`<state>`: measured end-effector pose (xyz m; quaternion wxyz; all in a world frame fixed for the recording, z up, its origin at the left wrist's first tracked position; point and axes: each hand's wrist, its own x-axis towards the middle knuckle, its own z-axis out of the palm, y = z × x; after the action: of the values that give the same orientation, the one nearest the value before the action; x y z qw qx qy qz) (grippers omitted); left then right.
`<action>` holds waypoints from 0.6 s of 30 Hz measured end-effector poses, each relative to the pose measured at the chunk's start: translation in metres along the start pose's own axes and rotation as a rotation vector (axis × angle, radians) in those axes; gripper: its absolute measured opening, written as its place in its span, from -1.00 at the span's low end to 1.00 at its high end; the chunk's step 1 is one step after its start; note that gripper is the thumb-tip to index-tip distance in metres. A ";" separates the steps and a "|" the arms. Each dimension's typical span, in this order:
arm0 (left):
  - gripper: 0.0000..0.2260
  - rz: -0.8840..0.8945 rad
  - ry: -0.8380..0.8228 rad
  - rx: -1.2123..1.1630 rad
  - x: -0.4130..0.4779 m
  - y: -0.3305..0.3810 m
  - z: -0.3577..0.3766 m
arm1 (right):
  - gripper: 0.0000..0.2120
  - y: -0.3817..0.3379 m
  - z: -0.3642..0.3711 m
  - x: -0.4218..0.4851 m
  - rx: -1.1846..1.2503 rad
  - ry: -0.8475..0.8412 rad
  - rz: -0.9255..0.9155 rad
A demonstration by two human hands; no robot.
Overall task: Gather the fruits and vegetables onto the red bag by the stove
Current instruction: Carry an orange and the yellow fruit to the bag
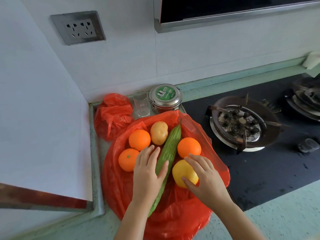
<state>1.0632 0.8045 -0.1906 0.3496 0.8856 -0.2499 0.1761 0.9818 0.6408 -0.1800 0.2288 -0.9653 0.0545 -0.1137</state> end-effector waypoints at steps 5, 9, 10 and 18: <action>-0.69 0.093 -0.038 -0.028 -0.015 0.025 0.003 | -0.57 0.003 -0.018 -0.015 -0.048 0.066 0.025; -0.71 0.181 -0.079 -0.060 -0.017 0.048 0.007 | -0.63 0.008 -0.035 -0.032 -0.052 0.142 0.053; -0.72 0.200 -0.088 -0.064 -0.018 0.055 0.007 | -0.63 0.009 -0.039 -0.038 -0.057 0.161 0.063; -0.73 0.256 -0.111 -0.103 -0.038 0.100 0.012 | -0.67 0.024 -0.070 -0.078 -0.086 0.280 0.126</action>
<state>0.9773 0.7456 -0.1646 0.3547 0.8358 -0.3885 0.1570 0.8879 0.6017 -0.1448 0.1840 -0.9436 0.1510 -0.2301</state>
